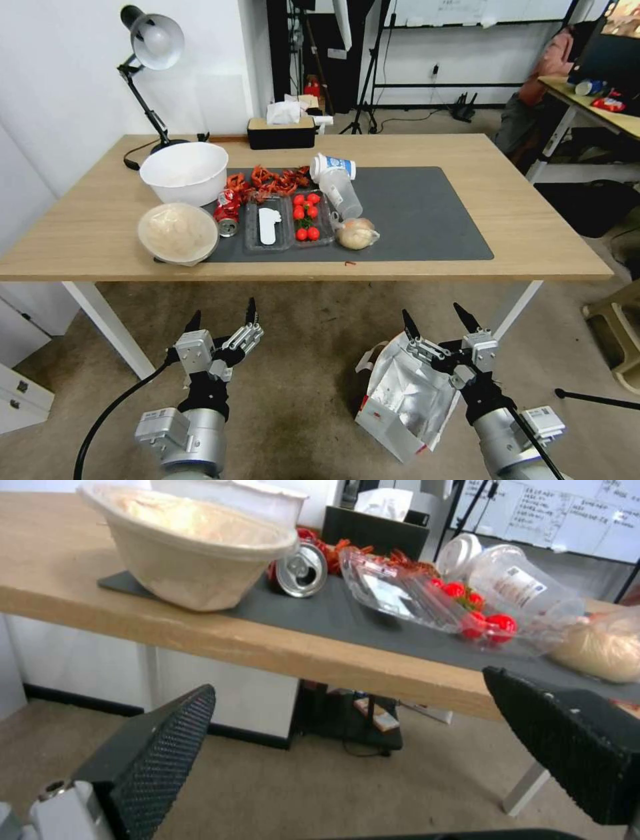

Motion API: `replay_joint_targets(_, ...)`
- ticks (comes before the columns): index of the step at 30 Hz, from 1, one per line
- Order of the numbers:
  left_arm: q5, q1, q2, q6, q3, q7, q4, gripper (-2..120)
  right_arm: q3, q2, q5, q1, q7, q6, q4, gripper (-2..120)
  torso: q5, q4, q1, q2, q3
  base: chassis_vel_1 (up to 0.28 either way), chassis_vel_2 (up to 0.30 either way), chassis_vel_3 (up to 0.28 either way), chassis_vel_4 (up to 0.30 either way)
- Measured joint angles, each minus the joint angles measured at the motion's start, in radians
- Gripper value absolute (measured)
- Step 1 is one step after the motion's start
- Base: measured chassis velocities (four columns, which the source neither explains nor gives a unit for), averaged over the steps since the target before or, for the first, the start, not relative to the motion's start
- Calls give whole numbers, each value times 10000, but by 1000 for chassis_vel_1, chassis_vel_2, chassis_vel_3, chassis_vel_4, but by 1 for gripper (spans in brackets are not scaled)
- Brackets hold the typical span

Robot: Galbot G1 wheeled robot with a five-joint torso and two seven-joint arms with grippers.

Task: Pick up the food delivery bag from the floor and place it on the table.

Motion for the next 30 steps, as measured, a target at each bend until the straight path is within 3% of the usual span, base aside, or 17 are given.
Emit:
replay_joint_targets(28, 80, 44, -106, 84, 55, -68, 72, 100, -22, -74, -89, 63, 86, -11, -145, 100, 0, 0, -530, -1246, -717, 0, 0, 0, 0)
replay_joint_targets(30, 85, 44, -104, 69, 49, -75, 73, 100, -27, -108, -82, 82, 82, -24, -153, 100, 0, 0, -632, -1489, -856, 0, 0, 0, 0)
